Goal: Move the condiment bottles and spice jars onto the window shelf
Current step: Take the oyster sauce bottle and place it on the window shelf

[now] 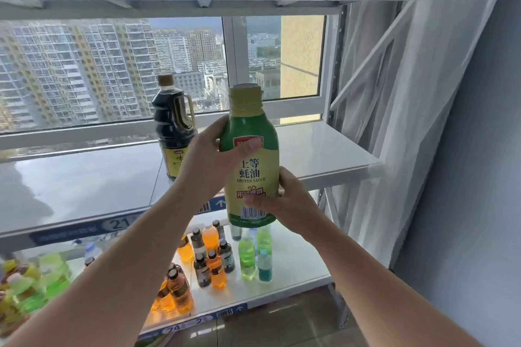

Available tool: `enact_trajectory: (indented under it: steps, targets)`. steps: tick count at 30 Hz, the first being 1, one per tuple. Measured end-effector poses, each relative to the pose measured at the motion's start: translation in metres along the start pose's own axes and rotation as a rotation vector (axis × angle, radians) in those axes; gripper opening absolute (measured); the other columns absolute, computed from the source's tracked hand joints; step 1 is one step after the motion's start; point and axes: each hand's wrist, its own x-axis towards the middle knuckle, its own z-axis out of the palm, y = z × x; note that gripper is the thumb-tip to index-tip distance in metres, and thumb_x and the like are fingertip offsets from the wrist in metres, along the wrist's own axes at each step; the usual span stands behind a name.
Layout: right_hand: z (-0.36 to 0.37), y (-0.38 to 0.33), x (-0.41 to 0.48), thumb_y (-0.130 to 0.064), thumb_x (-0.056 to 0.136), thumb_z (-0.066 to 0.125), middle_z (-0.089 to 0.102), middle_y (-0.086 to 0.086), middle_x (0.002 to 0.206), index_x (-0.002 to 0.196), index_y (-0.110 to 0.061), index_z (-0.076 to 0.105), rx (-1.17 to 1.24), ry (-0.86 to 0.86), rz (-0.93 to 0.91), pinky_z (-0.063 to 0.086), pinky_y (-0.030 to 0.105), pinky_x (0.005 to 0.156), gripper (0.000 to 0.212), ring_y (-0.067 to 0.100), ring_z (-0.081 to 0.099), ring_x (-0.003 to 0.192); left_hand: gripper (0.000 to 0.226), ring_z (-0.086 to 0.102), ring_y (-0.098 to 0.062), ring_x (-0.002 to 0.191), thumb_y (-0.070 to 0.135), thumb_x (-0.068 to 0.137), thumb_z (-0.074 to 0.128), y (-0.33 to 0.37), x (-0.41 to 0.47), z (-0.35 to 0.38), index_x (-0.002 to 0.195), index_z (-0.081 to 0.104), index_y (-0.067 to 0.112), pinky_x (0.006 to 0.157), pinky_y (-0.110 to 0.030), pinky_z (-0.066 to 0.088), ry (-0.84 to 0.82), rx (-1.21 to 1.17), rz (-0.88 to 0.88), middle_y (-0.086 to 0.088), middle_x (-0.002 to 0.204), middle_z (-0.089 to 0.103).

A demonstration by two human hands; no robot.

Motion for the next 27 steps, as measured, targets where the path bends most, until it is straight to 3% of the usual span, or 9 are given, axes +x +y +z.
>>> enact_trajectory:
  steps: [2, 8, 15, 19, 21, 24, 27]
  targets:
    - [-0.003, 0.009, 0.028, -0.039, 0.064, 0.092, 0.076, -0.006, 0.111, 0.117, -0.032, 0.063, -0.007, -0.015, 0.006, 0.064, 0.049, 0.082, 0.061, 0.019, 0.074, 0.102, 0.029, 0.07, 0.009, 0.077, 0.039, 0.085, 0.077, -0.015, 0.021, 0.004, 0.113, 0.071, 0.039, 0.056, -0.008, 0.05, 0.024, 0.019, -0.004, 0.027, 0.093, 0.075]
    - [-0.003, 0.03, 0.109, -0.044, 0.059, 0.09, 0.072, -0.01, 0.112, 0.118, -0.034, 0.058, -0.017, -0.08, -0.002, 0.064, 0.045, 0.085, 0.068, 0.016, 0.071, 0.106, 0.037, 0.075, -0.004, 0.086, 0.045, 0.083, 0.079, -0.059, 0.08, 0.009, 0.118, 0.069, 0.041, 0.08, -0.044, 0.064, 0.084, 0.08, -0.052, 0.017, 0.104, 0.077]
    - [0.002, 0.055, 0.173, -0.027, 0.071, 0.091, 0.07, -0.01, 0.114, 0.118, -0.032, 0.056, 0.035, -0.157, 0.052, 0.063, 0.042, 0.088, 0.059, 0.013, 0.068, 0.106, 0.041, 0.07, 0.0, 0.094, 0.045, 0.084, 0.077, -0.091, 0.126, 0.018, 0.123, 0.067, 0.039, 0.074, -0.025, 0.054, 0.102, 0.207, -0.084, 0.018, 0.106, 0.076]
    - [0.008, 0.07, 0.192, -0.029, 0.071, 0.092, 0.069, -0.01, 0.115, 0.12, -0.03, 0.055, 0.043, -0.186, 0.104, 0.062, 0.041, 0.089, 0.062, 0.015, 0.067, 0.107, 0.041, 0.072, -0.006, 0.095, 0.044, 0.083, 0.079, -0.113, 0.14, 0.019, 0.121, 0.069, 0.037, 0.083, -0.038, 0.061, 0.086, 0.249, -0.133, 0.017, 0.105, 0.076]
    - [0.012, 0.073, 0.204, -0.029, 0.071, 0.093, 0.068, -0.01, 0.116, 0.122, -0.03, 0.054, 0.042, -0.187, 0.116, 0.062, 0.042, 0.09, 0.064, 0.016, 0.067, 0.109, 0.047, 0.072, -0.009, 0.097, 0.053, 0.077, 0.078, -0.12, 0.149, 0.016, 0.12, 0.068, 0.039, 0.086, -0.044, 0.061, 0.088, 0.266, -0.135, 0.016, 0.106, 0.076]
    - [0.022, 0.073, 0.221, -0.026, 0.073, 0.092, 0.067, -0.012, 0.116, 0.124, -0.029, 0.053, 0.031, -0.195, 0.12, 0.061, 0.043, 0.092, 0.064, 0.017, 0.065, 0.11, 0.055, 0.071, -0.011, 0.1, 0.064, 0.069, 0.073, -0.128, 0.163, 0.008, 0.119, 0.068, 0.041, 0.089, -0.046, 0.059, 0.076, 0.307, -0.135, 0.015, 0.107, 0.075]
    - [0.032, 0.076, 0.237, -0.026, 0.074, 0.091, 0.066, -0.014, 0.116, 0.123, -0.03, 0.053, 0.009, -0.211, 0.12, 0.061, 0.043, 0.091, 0.062, 0.017, 0.065, 0.111, 0.049, 0.07, -0.009, 0.099, 0.061, 0.072, 0.074, -0.136, 0.175, -0.001, 0.117, 0.068, 0.041, 0.088, -0.043, 0.058, 0.078, 0.344, -0.15, 0.015, 0.107, 0.074]
